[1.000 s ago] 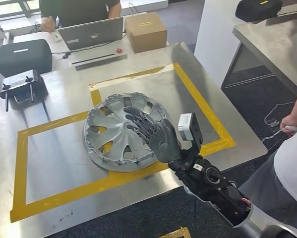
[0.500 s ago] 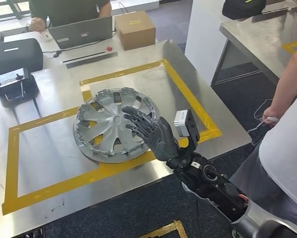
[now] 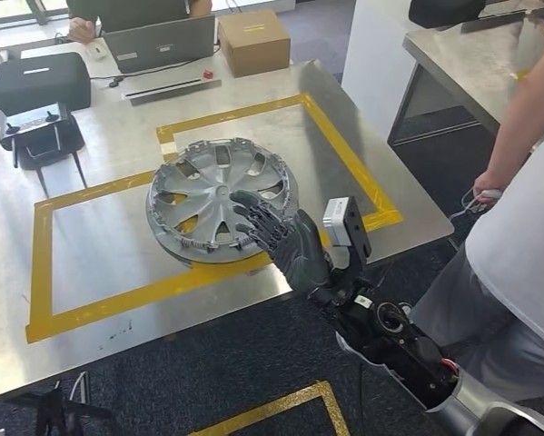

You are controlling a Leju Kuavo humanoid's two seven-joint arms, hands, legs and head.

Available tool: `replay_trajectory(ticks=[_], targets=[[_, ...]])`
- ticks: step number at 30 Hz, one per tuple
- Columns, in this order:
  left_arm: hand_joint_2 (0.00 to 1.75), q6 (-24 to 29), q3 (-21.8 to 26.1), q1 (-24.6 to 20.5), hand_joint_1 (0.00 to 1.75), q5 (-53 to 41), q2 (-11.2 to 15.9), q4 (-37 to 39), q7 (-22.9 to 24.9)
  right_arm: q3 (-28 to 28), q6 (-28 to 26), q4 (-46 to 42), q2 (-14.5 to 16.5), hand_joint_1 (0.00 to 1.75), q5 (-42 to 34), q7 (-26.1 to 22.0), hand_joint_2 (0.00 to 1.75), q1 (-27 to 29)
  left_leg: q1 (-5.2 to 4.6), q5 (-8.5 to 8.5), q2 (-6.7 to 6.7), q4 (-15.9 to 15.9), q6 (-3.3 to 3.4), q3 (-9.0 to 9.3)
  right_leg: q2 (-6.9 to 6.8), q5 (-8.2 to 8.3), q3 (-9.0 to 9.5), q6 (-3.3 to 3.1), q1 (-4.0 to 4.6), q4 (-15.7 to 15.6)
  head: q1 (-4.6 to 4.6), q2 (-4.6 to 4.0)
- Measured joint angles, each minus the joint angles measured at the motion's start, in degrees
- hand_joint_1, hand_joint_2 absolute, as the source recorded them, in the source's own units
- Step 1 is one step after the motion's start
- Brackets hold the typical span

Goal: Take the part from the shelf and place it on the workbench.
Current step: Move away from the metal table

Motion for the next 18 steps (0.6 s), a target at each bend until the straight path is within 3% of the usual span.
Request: replay_trajectory(ticks=[3,4,6,7,8,9,10,11,13,15,16,18], targets=[[0.0,0.02,-0.07,-0.07,0.0,0.0,-0.01,-0.02,0.19,0.02,-0.14,-0.07,0.0,0.0,-0.01,0.04,0.0,-0.19,0.07,1.09,0.01,-0.37,-1.02,-0.09,0.0,0.9,-0.73,-1.25,0.05,-1.08,-0.16,-0.01],[0.0,0.03,-0.09,-0.05,0.0,0.0,0.01,-0.02,0.24,0.03,-0.16,-0.07,0.0,0.0,-0.01,0.06,0.0,-0.23,0.11,0.12,-0.09,0.32,-1.36,-0.66,-0.04,1.6,-1.15,-1.66,-0.12,-1.23,-0.28,-0.01],[0.0,0.07,-0.2,0.0,0.0,0.01,0.08,-0.02,0.31,0.07,-0.21,-0.07,0.0,0.0,-0.01,0.08,0.0,-0.35,0.34,-5.23,-0.33,5.45,-1.95,-2.96,-0.11,3.24,-2.58,-2.28,-0.4,-1.44,-0.74,-0.01],[0.0,0.07,-0.33,0.0,0.0,0.01,0.11,-0.02,0.32,0.08,-0.26,-0.07,0.0,0.0,-0.01,0.08,0.0,-0.36,0.46,-8.59,-0.42,9.73,-2.24,-4.37,-0.08,4.0,-3.5,-2.4,-0.4,-1.41,-0.96,0.0],[0.0,0.07,-0.51,0.0,0.0,0.02,0.13,-0.02,0.33,0.09,-0.3,-0.07,0.0,0.0,-0.01,0.09,0.0,-0.33,0.6,-10.91,-0.45,13.89,-2.48,-5.38,-0.09,4.72,-4.48,-2.47,-0.4,-1.37,-1.1,0.0],[0.0,0.07,-0.68,0.0,0.0,0.02,0.14,-0.02,0.33,0.11,-0.36,-0.07,0.0,0.0,-0.01,0.1,0.0,-0.3,0.74,-11.64,-0.46,16.91,-2.67,-5.68,-0.08,5.41,-5.43,-2.41,-0.41,-1.32,-1.14,0.0],[0.0,0.07,-0.81,0.01,0.0,0.04,0.11,-0.02,0.33,0.13,-0.43,-0.07,0.0,0.0,-0.01,0.11,0.0,-0.27,0.89,-10.95,-0.46,18.09,-2.8,-5.02,-0.07,6.07,-6.33,-2.3,-0.43,-1.26,-1.15,0.0],[0.0,0.07,-0.89,0.01,0.0,0.08,0.09,-0.02,0.33,0.15,-0.5,-0.07,0.0,0.0,-0.01,0.13,0.0,-0.25,1.04,-9.43,-0.47,17.04,-2.86,-3.27,-0.06,6.68,-7.13,-2.13,-0.46,-1.21,-1.16,0.0],[0.0,0.08,-0.93,-0.07,0.0,0.26,0.08,-0.03,0.33,0.15,-0.71,-0.17,0.0,0.0,-0.01,0.13,0.0,-0.18,1.22,-7.25,-0.54,9.68,-2.83,3.12,-0.02,7.71,-8.25,-1.62,-0.45,-1.11,-1.18,0.0],[0.0,0.14,-0.99,-0.26,0.0,0.62,0.1,-0.09,0.3,0.1,-0.85,-0.38,0.0,0.0,-0.01,0.09,0.0,-0.14,1.12,-7.77,-0.74,1.17,-2.27,9.07,-0.08,8.67,-8.79,-0.99,-0.32,-1.03,-1.12,-0.01],[0.0,0.17,-1.01,-0.3,0.0,0.84,0.1,-0.11,0.28,0.09,-0.87,-0.46,0.0,0.0,-0.02,0.08,0.0,-0.11,0.93,-8.09,-0.83,-1.07,-1.86,10.44,-0.12,9.21,-8.95,-0.62,-0.33,-1.11,-1.06,-0.01],[0.0,0.25,-1.04,-0.12,0.0,1.33,0.09,-0.13,0.25,0.09,-0.75,-0.44,0.0,0.0,-0.15,0.07,0.0,-0.08,0.81,-7.51,-0.7,-1.95,-0.74,10.0,-0.13,10.0,-9.38,0.19,-0.54,-1.26,-0.92,-0.01]])
